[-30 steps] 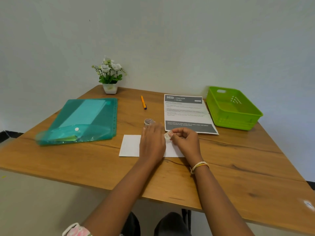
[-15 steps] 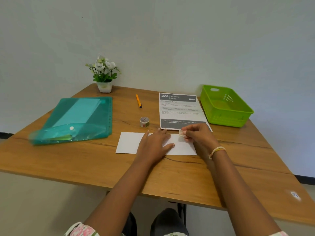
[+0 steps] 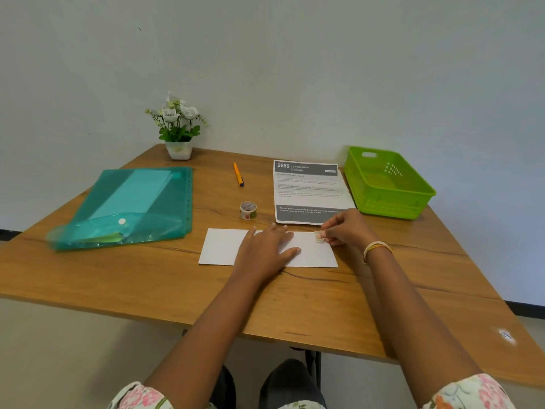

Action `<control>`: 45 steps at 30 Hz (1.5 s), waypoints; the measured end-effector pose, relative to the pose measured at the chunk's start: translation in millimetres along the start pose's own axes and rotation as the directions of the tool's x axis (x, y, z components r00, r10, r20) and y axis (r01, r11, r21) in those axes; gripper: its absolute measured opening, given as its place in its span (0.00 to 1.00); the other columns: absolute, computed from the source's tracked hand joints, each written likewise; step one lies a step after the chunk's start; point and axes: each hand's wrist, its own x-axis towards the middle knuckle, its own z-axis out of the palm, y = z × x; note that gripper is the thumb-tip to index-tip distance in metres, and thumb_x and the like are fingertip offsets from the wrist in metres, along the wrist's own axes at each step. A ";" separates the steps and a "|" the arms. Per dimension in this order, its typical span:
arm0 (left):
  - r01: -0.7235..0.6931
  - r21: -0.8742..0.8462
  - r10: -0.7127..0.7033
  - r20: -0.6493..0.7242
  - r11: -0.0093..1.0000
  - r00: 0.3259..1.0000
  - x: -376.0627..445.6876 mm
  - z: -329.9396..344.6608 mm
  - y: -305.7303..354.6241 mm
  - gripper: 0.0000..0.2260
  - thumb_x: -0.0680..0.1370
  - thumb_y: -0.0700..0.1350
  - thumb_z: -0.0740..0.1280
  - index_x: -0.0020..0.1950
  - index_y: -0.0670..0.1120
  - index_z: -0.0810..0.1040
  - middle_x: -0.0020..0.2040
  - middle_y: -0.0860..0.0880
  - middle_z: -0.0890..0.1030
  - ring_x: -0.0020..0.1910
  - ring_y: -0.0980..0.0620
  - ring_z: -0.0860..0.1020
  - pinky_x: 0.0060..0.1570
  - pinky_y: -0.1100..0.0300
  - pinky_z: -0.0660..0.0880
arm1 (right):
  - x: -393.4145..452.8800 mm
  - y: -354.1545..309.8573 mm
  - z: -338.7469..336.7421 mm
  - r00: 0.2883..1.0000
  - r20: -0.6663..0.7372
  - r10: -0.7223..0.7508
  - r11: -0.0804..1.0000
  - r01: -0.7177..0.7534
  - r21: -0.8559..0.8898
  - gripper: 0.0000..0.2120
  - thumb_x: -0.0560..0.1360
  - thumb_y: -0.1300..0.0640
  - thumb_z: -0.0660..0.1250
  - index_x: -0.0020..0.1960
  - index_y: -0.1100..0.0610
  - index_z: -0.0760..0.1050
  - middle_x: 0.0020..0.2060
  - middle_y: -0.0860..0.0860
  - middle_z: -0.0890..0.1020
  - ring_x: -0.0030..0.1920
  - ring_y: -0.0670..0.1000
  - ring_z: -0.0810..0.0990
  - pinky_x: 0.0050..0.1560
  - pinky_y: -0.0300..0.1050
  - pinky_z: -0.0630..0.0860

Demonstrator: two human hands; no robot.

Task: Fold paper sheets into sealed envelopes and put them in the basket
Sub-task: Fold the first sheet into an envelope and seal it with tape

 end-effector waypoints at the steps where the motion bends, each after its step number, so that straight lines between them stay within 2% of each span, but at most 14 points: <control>1: 0.000 -0.007 0.000 -0.002 1.000 1.000 -0.1 0.1 0.0 0.24 0.77 0.64 0.58 0.70 0.56 0.71 0.74 0.56 0.66 0.75 0.57 0.59 0.74 0.49 0.51 | 0.3 -1.5 0.2 1.000 0.004 0.002 1.000 -0.002 -0.018 0.05 0.71 0.67 0.73 0.41 0.59 0.80 0.38 0.57 0.83 0.37 0.50 0.83 0.40 0.41 0.82; 6: -0.001 -0.008 0.001 -0.014 1.000 1.000 0.6 1.3 -0.8 0.24 0.77 0.64 0.59 0.70 0.56 0.71 0.74 0.56 0.67 0.74 0.57 0.60 0.74 0.49 0.51 | 0.9 -6.9 2.0 1.000 0.005 -0.031 0.994 0.031 -0.104 0.05 0.71 0.66 0.74 0.41 0.58 0.80 0.39 0.57 0.83 0.38 0.50 0.82 0.39 0.40 0.81; 15: 0.003 -0.019 -0.004 -0.030 1.000 1.000 -0.3 0.7 -1.0 0.24 0.77 0.64 0.59 0.69 0.56 0.72 0.73 0.55 0.68 0.74 0.56 0.61 0.73 0.49 0.52 | -4.4 -5.7 10.6 0.985 -0.049 -0.168 0.945 0.147 -0.292 0.07 0.70 0.64 0.74 0.44 0.54 0.80 0.46 0.54 0.83 0.48 0.53 0.80 0.51 0.48 0.81; 17: 0.005 -0.023 -0.006 -0.028 1.000 1.000 -0.6 0.4 -0.5 0.24 0.77 0.64 0.60 0.69 0.56 0.72 0.73 0.55 0.68 0.74 0.56 0.61 0.73 0.49 0.52 | -6.3 -4.4 11.1 0.974 -0.086 -0.209 0.926 0.169 -0.337 0.08 0.70 0.63 0.75 0.44 0.53 0.79 0.48 0.54 0.82 0.50 0.53 0.79 0.49 0.45 0.78; 20: 0.006 -0.022 -0.007 -0.031 1.000 1.000 -0.8 0.5 -0.4 0.24 0.77 0.64 0.60 0.69 0.56 0.72 0.73 0.55 0.68 0.74 0.56 0.61 0.73 0.49 0.53 | -11.6 3.5 12.5 0.932 -0.115 -0.345 0.857 0.262 -0.444 0.07 0.71 0.61 0.73 0.39 0.51 0.80 0.48 0.53 0.77 0.49 0.53 0.77 0.43 0.42 0.71; 22: 0.011 -0.023 -0.012 -0.030 1.000 0.999 -0.8 0.5 -0.6 0.24 0.76 0.64 0.60 0.69 0.56 0.72 0.73 0.55 0.68 0.74 0.56 0.61 0.73 0.49 0.53 | -16.1 11.7 13.6 0.909 -0.094 -0.406 0.804 0.307 -0.509 0.04 0.74 0.58 0.70 0.43 0.50 0.82 0.46 0.51 0.73 0.48 0.53 0.75 0.42 0.42 0.69; 25: 0.011 -0.023 -0.012 -0.030 1.000 0.999 -1.2 0.7 -0.7 0.24 0.77 0.64 0.60 0.69 0.56 0.72 0.73 0.55 0.68 0.74 0.56 0.61 0.73 0.49 0.53 | -23.7 26.9 14.4 0.883 -0.050 -0.467 0.758 0.370 -0.538 0.09 0.77 0.55 0.67 0.55 0.52 0.83 0.45 0.50 0.73 0.49 0.52 0.75 0.46 0.43 0.71; 29: 0.014 -0.020 -0.014 -0.019 1.000 1.000 -1.3 0.4 -0.9 0.24 0.77 0.65 0.59 0.70 0.56 0.71 0.73 0.55 0.67 0.74 0.56 0.61 0.73 0.49 0.52 | -37.1 43.3 16.5 0.872 -0.069 -0.484 0.755 0.376 -0.538 0.16 0.80 0.50 0.62 0.65 0.52 0.77 0.54 0.52 0.75 0.55 0.51 0.72 0.55 0.45 0.72; 31: 0.016 -0.013 -0.017 -0.015 1.000 1.000 -1.3 0.1 -0.6 0.24 0.77 0.65 0.59 0.70 0.56 0.71 0.73 0.55 0.67 0.74 0.56 0.61 0.74 0.49 0.52 | -41.9 47.0 19.8 0.870 -0.059 -0.490 0.713 0.361 -0.601 0.18 0.80 0.49 0.59 0.67 0.53 0.74 0.58 0.53 0.74 0.58 0.52 0.70 0.59 0.47 0.71; 35: 0.028 0.006 -0.028 -0.009 1.000 1.000 -1.3 -0.8 1.1 0.25 0.77 0.65 0.58 0.70 0.57 0.70 0.74 0.55 0.67 0.74 0.55 0.62 0.73 0.49 0.53 | -48.3 48.5 24.8 0.877 -0.046 -0.479 0.671 0.332 -0.663 0.26 0.80 0.42 0.55 0.74 0.52 0.65 0.63 0.52 0.71 0.61 0.53 0.68 0.60 0.48 0.69; 39: 0.033 0.009 -0.033 -0.005 0.999 0.999 -1.4 -1.7 2.1 0.24 0.77 0.64 0.59 0.71 0.56 0.70 0.74 0.55 0.67 0.74 0.55 0.61 0.73 0.49 0.52 | -49.9 45.6 28.9 0.876 -0.027 -0.481 0.599 0.305 -0.740 0.28 0.78 0.35 0.50 0.74 0.46 0.64 0.62 0.52 0.70 0.59 0.53 0.68 0.58 0.48 0.70; 45: 0.058 -0.008 -0.058 -0.020 0.998 0.998 -2.7 -2.8 3.3 0.25 0.77 0.65 0.59 0.70 0.56 0.70 0.73 0.55 0.67 0.74 0.54 0.61 0.73 0.50 0.53 | -51.1 44.6 28.6 0.882 0.014 -0.471 0.530 0.296 -0.795 0.25 0.79 0.37 0.46 0.75 0.38 0.58 0.64 0.51 0.69 0.59 0.54 0.67 0.59 0.49 0.69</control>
